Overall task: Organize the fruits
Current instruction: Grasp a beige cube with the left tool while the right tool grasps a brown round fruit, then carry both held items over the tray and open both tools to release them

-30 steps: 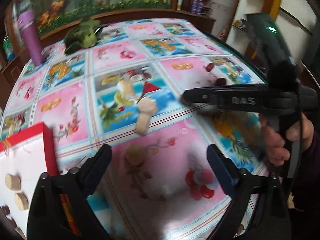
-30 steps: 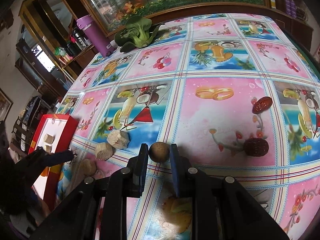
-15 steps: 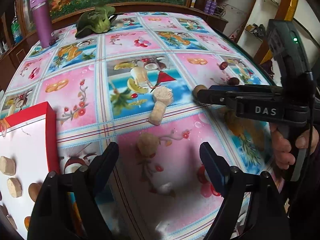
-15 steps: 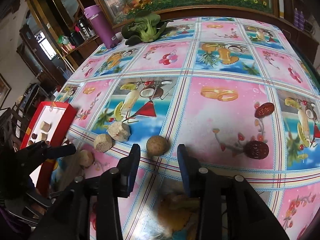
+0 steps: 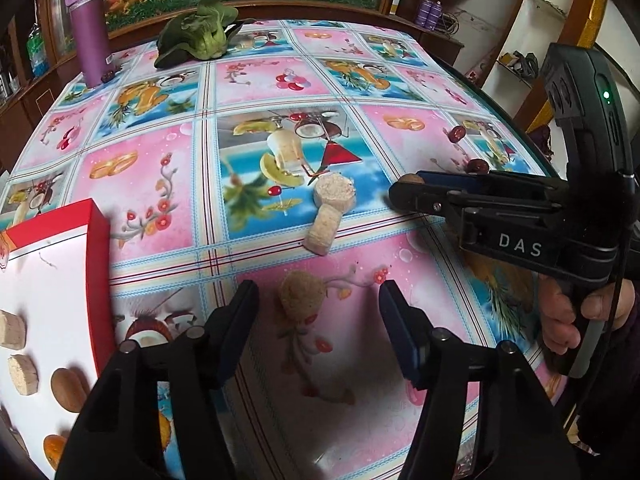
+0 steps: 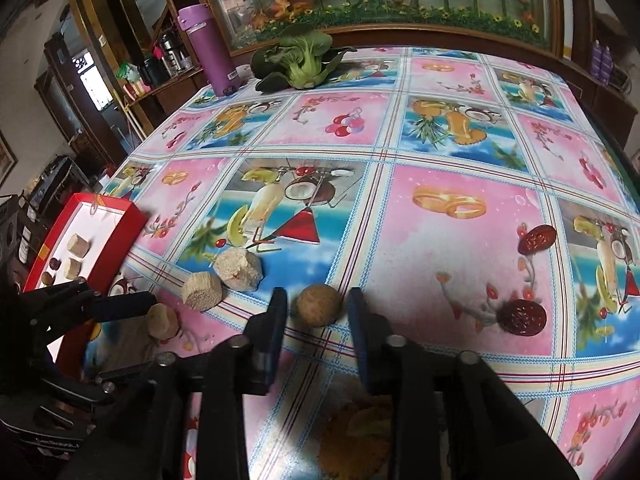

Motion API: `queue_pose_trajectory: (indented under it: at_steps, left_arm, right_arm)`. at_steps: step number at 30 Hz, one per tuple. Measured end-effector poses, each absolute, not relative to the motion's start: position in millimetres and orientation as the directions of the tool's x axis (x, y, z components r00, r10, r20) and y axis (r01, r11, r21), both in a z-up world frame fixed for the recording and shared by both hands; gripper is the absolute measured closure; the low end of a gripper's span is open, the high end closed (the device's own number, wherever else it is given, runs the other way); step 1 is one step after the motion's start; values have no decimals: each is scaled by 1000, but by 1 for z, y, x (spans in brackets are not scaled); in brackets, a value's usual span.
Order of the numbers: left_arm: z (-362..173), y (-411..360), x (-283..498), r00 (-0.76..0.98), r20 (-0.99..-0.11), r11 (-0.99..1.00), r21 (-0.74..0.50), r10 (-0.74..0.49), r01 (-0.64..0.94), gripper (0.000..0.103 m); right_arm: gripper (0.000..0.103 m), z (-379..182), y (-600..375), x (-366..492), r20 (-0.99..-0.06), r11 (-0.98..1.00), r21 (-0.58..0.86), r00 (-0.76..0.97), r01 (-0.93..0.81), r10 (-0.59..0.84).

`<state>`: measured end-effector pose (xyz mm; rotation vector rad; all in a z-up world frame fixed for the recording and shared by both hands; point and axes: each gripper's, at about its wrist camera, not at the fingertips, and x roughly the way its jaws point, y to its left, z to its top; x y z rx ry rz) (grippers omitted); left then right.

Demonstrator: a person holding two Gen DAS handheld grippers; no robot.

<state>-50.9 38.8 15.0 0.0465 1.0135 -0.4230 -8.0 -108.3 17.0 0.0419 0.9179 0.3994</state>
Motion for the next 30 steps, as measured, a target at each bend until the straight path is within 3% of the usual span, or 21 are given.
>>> queue_pose_trajectory:
  at_steps: [13, 30]
  left_arm:
    - [15, 39, -52, 471, -823, 921, -148, -317, 361, 77]
    - [30, 39, -70, 515, -794, 930, -165, -323, 329, 77]
  right_arm:
    - [82, 18, -108, -10, -761, 924, 218, 538, -314, 363]
    - [82, 23, -110, -14, -732, 918, 236, 563, -317, 383]
